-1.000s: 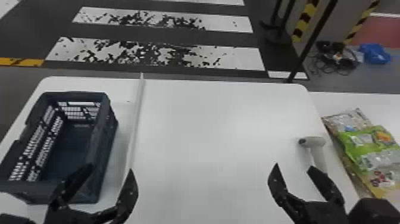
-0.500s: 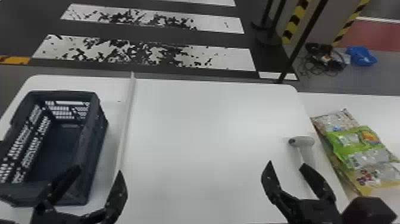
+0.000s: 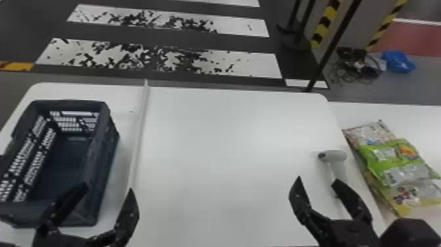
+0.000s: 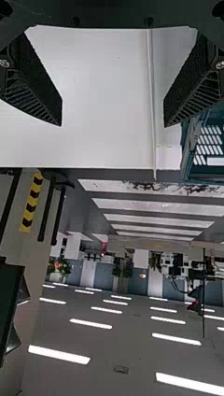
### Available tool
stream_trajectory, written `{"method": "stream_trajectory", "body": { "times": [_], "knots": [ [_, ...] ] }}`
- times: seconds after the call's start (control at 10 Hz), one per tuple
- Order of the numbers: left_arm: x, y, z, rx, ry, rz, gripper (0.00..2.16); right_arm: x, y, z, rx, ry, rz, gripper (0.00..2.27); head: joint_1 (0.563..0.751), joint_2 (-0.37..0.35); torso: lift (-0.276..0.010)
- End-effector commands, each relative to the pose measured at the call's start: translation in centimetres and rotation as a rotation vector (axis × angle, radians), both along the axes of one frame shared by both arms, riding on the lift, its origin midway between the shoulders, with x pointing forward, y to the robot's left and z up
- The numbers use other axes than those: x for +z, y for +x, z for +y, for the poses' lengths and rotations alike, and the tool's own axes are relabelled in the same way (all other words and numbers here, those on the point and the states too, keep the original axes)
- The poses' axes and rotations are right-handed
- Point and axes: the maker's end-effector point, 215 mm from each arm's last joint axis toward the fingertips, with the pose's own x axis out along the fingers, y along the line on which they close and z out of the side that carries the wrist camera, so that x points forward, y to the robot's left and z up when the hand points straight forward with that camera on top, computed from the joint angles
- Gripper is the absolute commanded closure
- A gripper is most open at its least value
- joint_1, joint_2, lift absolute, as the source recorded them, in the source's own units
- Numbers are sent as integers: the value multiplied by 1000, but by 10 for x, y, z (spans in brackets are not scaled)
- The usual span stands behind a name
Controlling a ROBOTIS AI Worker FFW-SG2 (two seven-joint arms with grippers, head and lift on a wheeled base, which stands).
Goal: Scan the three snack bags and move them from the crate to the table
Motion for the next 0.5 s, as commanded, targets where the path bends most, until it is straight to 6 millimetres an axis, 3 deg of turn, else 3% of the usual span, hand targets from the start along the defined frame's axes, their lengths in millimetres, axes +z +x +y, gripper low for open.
{"method": "stream_trajectory", "body": {
  "times": [0.0,0.4],
  "knots": [
    [0,0,1,2,1,-2,66,3,0,0,-1,3,-11,120,695,-115,-62],
    [-5,-3,2,2,7,9,66,3,-2,2,4,5,-13,120,695,-110,-62]
  ]
}}
